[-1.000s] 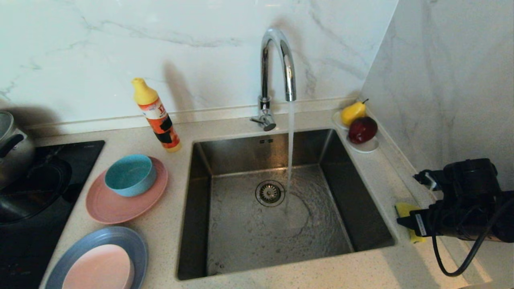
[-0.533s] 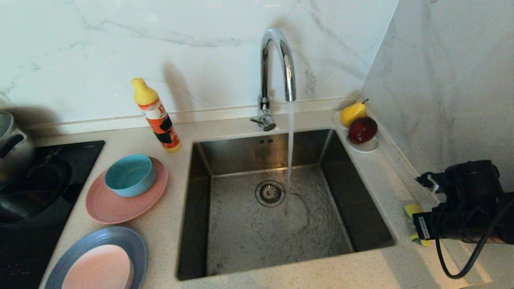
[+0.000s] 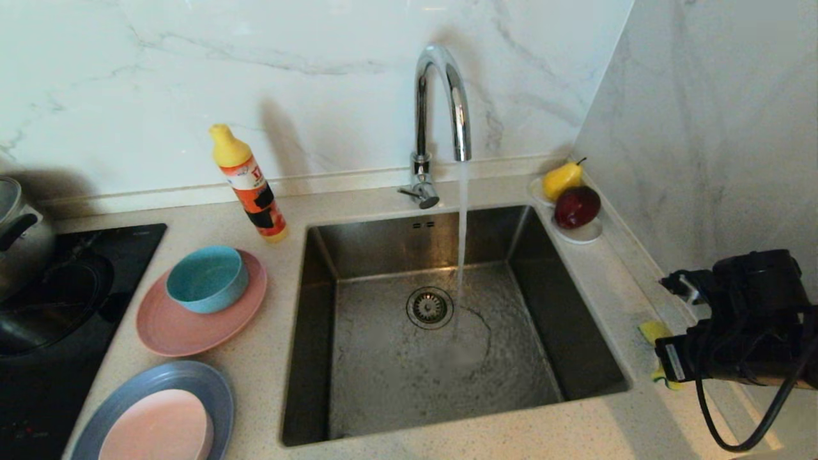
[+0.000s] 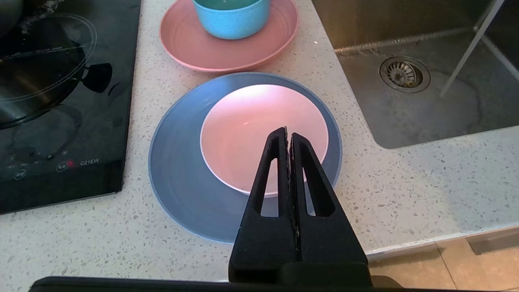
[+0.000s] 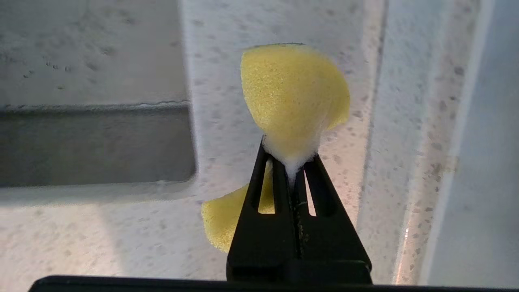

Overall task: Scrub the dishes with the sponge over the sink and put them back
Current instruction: Pick up a bowl and the sponge

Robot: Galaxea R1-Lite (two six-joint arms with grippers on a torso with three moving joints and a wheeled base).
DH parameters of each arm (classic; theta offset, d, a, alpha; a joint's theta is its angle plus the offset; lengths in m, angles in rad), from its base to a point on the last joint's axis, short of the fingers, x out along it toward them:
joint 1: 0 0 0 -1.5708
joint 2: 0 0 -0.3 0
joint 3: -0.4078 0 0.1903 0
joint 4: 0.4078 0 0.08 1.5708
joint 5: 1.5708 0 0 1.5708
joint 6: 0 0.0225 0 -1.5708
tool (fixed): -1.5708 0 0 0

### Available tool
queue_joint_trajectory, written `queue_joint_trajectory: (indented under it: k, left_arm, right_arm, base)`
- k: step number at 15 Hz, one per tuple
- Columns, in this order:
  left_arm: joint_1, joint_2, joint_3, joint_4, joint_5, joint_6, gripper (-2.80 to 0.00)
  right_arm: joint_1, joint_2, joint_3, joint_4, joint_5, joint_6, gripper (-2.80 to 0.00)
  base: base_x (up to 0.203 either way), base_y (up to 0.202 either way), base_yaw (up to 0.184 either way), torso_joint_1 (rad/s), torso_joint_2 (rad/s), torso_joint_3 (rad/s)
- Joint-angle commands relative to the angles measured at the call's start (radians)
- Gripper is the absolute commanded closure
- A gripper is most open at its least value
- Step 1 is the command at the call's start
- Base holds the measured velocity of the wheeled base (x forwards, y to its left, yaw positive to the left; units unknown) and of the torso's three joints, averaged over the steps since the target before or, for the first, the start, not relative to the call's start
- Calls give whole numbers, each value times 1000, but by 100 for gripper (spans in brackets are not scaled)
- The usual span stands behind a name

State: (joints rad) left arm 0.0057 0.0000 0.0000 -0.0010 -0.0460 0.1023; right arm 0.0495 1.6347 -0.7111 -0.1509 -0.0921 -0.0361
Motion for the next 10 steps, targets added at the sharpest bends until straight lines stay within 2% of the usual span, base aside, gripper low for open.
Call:
queue_joint_trajectory:
  k: [1, 4, 10]
  left_arm:
    - [0, 2, 11, -1, 0, 0, 0]
    - [0, 2, 11, -1, 0, 0, 0]
    - [0, 2, 11, -1, 0, 0, 0]
  right_arm:
    - [5, 1, -7, -2, -3, -5, 0]
    - [4, 15, 10, -17, 9, -85, 0]
    - [-19, 56, -5, -48, 9, -133, 0]
  base:
    - [0, 0, 0, 0, 0, 0]
    - [0, 0, 0, 0, 0, 0]
    - [0, 0, 0, 0, 0, 0]
